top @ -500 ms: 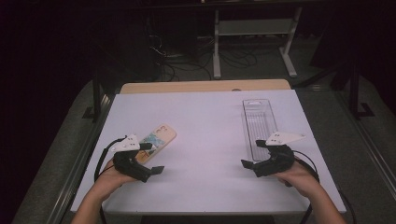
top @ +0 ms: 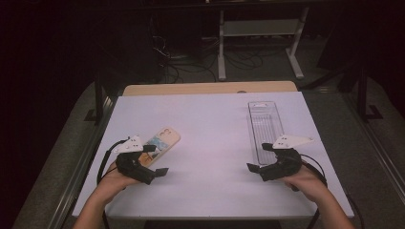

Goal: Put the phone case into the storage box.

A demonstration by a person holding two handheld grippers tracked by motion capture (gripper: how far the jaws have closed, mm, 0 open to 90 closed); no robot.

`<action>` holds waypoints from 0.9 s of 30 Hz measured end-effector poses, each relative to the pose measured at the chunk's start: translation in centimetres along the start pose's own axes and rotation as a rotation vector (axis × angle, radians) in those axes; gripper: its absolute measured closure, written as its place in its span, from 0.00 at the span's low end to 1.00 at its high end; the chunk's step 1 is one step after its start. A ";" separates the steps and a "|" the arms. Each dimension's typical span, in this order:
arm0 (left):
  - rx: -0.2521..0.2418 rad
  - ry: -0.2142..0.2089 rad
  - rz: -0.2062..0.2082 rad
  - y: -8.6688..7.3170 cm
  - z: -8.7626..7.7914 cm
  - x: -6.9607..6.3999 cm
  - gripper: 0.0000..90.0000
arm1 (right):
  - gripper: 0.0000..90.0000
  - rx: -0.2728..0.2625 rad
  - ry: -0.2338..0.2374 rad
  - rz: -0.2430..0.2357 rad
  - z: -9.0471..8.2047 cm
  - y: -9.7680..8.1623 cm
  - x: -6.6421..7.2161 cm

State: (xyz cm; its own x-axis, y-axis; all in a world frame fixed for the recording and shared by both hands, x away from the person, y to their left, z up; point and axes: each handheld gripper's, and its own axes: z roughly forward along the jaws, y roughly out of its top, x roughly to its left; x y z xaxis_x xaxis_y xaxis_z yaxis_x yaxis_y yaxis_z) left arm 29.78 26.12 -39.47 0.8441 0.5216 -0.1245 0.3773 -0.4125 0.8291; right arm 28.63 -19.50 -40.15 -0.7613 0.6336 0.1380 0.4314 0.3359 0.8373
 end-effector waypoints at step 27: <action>-0.003 0.018 0.026 2.8 0.4 0.9 0.00 | 0.06 0.004 -0.005 -0.002 0.0 0.0 0.0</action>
State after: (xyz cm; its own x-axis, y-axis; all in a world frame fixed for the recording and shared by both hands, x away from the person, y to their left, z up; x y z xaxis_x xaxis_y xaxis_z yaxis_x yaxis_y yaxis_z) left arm 31.73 25.20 -37.49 0.8465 0.5241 -0.0932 0.3541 -0.4237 0.8337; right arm 28.59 -19.51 -40.16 -0.7595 0.6366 0.1335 0.4319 0.3401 0.8353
